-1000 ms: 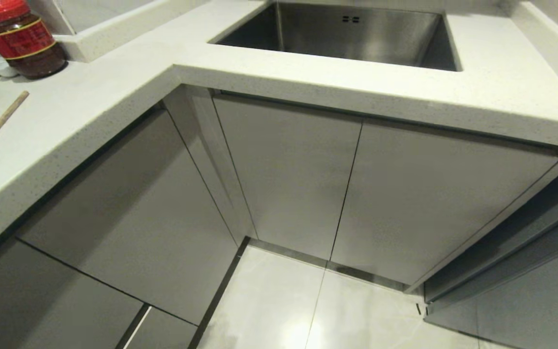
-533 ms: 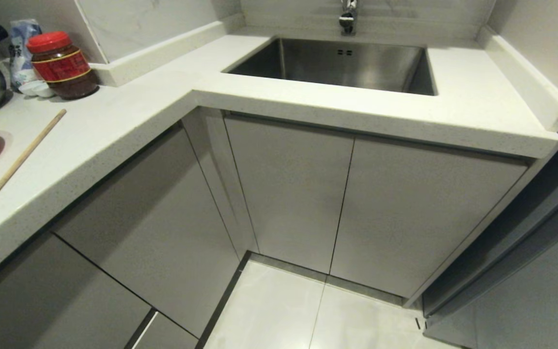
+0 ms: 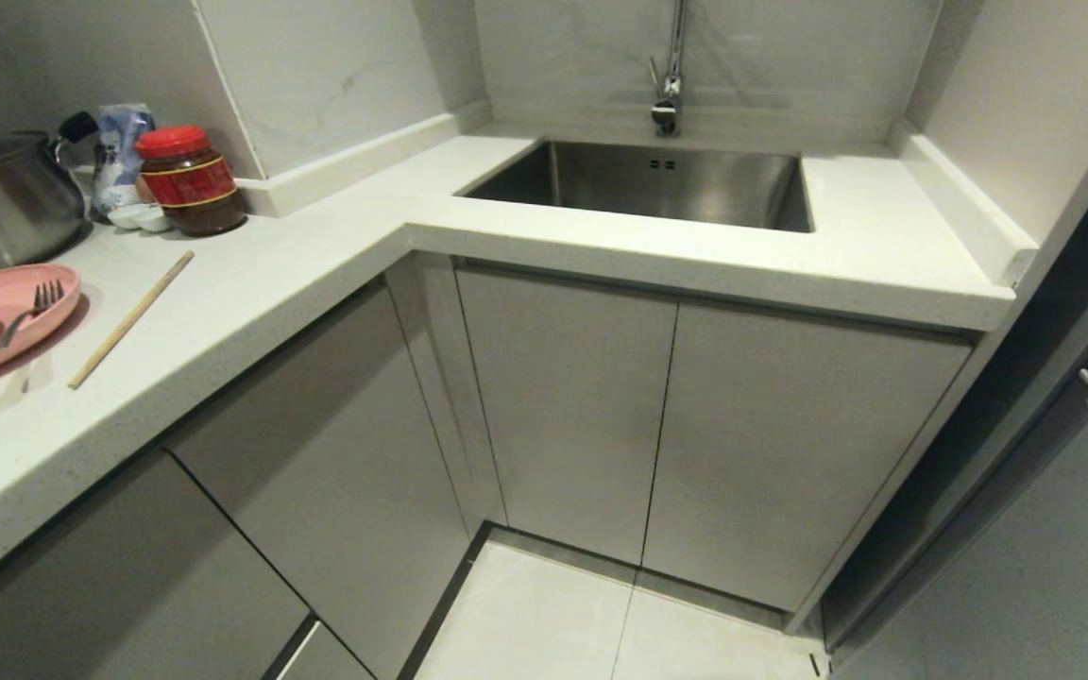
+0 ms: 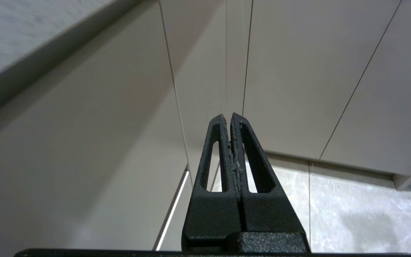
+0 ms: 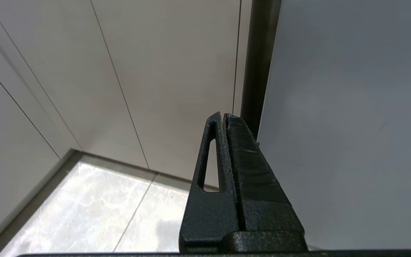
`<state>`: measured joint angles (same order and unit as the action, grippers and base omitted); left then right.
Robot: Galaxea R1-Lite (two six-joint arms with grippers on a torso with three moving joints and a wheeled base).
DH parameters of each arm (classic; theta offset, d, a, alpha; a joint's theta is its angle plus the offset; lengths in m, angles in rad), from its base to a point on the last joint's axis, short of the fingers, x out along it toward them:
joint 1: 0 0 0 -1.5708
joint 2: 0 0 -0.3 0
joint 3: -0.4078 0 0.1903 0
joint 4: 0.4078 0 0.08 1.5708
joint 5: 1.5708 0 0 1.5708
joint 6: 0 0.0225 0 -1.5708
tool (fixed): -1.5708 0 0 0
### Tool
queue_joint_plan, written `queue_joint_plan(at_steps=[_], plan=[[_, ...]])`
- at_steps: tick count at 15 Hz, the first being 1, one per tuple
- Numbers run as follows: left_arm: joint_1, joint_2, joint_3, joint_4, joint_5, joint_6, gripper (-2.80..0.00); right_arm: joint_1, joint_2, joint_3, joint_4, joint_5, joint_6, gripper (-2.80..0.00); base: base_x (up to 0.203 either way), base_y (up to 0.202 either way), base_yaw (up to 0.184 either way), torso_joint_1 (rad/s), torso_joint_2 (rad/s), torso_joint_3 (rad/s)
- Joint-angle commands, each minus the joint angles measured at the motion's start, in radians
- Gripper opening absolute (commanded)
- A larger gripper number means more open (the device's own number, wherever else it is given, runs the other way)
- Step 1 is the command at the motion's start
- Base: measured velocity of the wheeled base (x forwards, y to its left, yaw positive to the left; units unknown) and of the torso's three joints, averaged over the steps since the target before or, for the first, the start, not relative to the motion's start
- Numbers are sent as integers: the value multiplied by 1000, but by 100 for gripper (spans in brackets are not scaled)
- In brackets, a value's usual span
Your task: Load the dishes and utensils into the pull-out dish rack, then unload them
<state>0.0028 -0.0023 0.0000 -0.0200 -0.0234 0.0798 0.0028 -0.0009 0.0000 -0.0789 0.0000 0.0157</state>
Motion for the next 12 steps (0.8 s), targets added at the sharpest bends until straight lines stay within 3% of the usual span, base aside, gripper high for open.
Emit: queue_joint_plan(at_steps=[1, 12], plan=[[0, 2, 12, 0, 0, 0, -280, 0, 1, 26, -1, 0, 0, -280, 0, 0, 0, 1, -7, 198], [0, 2, 12, -1, 0, 0, -280, 0, 1, 26, -1, 0, 0, -280, 0, 0, 0, 3, 3, 200]])
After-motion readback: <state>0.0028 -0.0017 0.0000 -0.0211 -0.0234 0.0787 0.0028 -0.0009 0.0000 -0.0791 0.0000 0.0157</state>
